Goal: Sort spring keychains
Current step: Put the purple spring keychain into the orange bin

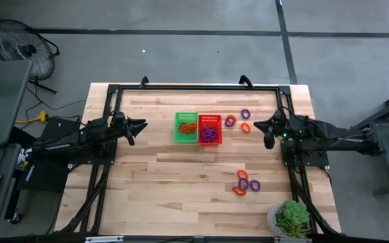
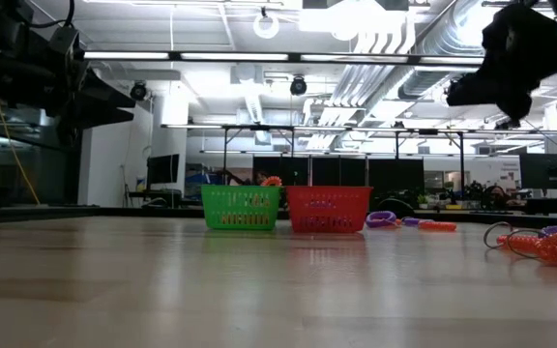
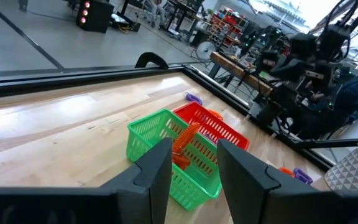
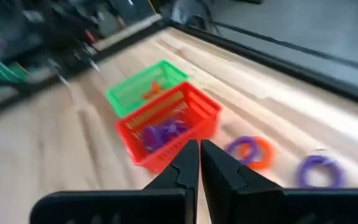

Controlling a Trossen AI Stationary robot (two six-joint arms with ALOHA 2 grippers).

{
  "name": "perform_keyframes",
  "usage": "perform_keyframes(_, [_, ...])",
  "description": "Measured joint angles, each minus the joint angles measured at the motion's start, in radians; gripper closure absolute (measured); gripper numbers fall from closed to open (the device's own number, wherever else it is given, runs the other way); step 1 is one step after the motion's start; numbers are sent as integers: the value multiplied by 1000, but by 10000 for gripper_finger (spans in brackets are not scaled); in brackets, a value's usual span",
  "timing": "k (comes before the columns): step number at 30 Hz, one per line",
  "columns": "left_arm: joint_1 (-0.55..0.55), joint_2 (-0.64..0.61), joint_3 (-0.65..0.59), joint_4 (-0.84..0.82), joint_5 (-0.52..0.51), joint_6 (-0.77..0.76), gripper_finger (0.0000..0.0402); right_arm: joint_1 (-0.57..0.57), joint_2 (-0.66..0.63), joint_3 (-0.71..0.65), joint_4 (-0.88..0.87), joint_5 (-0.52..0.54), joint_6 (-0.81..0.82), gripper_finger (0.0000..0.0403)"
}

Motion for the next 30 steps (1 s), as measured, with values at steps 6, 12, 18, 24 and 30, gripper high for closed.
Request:
perform_keyframes(6, [0, 0, 0, 0, 0, 0, 275, -71, 187, 173, -142, -7, -55, 373])
perform_keyframes(12, [0, 0, 0, 0, 0, 0, 275, -149, 442, 331, -230, -76, 73, 312])
perform_keyframes(18, [0, 0, 0, 0, -1, 0, 275, -253, 741, 489, -264, -190, 118, 250])
perform_keyframes(24, [0, 0, 0, 0, -1, 0, 275, -344, 1006, 659, -365, -264, 112, 215])
perform_keyframes(30, [0, 0, 0, 0, -1, 0, 275, -383, 1199, 793, -482, -276, 68, 211])
